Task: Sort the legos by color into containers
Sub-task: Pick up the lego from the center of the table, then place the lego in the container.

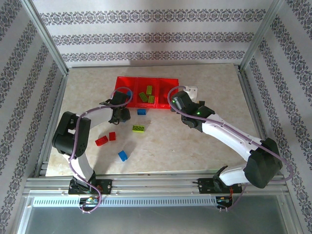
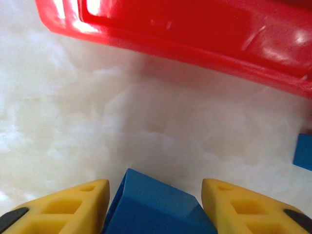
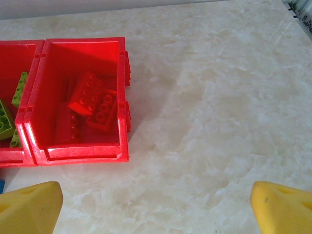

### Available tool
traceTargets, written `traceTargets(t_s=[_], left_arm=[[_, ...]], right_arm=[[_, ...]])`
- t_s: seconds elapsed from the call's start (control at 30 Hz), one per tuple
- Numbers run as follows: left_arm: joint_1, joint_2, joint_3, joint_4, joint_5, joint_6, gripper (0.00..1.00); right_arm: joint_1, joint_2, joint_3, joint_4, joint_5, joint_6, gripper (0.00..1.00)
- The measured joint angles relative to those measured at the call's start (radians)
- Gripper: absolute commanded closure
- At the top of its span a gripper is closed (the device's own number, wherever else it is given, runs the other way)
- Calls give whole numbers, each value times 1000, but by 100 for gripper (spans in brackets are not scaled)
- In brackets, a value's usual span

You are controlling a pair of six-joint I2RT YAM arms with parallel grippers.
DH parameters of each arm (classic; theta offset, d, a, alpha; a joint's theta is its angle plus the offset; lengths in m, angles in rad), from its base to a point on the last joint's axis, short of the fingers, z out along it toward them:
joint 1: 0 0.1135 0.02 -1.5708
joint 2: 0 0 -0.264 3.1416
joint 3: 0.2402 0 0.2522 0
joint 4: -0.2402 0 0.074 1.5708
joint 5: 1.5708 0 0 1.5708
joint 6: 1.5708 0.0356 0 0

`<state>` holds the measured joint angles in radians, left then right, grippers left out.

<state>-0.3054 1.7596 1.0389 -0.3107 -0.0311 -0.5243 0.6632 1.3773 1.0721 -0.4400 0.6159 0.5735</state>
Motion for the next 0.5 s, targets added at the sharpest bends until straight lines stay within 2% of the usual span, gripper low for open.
traceTargets(t_s=[0.27, 0.5], left_arm=[[0, -107, 6, 0, -12, 0, 59], [0, -89, 130, 4, -40, 1, 59]], right_arm=[[0, 5, 0, 0, 0, 0, 2], [0, 6, 0, 0, -3, 0, 2]])
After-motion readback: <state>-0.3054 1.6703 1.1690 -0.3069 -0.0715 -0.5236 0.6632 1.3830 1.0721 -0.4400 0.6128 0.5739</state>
